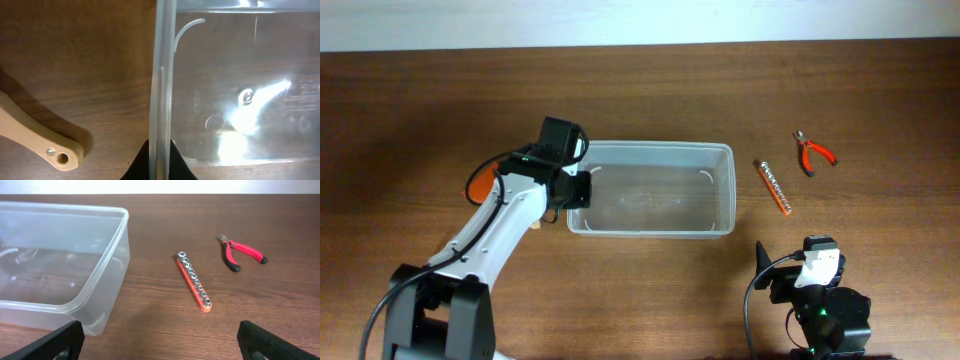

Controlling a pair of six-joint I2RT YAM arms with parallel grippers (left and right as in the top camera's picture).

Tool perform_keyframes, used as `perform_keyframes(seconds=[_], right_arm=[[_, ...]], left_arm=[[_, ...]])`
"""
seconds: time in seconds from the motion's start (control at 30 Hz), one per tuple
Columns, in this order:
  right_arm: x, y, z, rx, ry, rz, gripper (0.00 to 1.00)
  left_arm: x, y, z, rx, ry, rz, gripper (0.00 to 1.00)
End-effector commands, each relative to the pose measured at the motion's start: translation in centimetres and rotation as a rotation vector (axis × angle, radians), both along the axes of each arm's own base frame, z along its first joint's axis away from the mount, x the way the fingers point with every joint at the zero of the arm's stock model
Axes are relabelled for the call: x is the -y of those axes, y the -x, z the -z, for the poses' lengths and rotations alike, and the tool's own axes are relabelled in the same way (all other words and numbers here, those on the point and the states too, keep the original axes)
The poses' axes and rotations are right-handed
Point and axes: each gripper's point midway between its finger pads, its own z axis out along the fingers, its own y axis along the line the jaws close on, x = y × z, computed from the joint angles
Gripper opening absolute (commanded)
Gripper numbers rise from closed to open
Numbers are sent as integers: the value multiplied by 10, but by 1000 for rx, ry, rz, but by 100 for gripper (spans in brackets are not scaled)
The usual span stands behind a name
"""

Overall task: Pack container
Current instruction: 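Carry the container right and set it down at table center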

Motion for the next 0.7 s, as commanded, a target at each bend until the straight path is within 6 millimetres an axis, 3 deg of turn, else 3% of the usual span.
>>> perform_keyframes(seconds=[0.0, 0.2, 0.5, 0.6, 0.67], right_arm=[[-5, 1, 2, -3, -16, -22, 98], [-5, 1, 2, -3, -16, -22, 99], [-5, 1, 2, -3, -15, -21, 99], [-5, 1, 2, -3, -15, -21, 98], [-5, 1, 2, -3, -15, -21, 99]], left_arm=[[-6, 8, 13, -22, -20, -18, 2], [-16, 17, 24, -43, -61, -47, 2], [-15, 18, 24, -44, -60, -46, 3], [-15, 16, 24, -37, -58, -46, 27], [-14, 13, 23, -25, -55, -46, 37]])
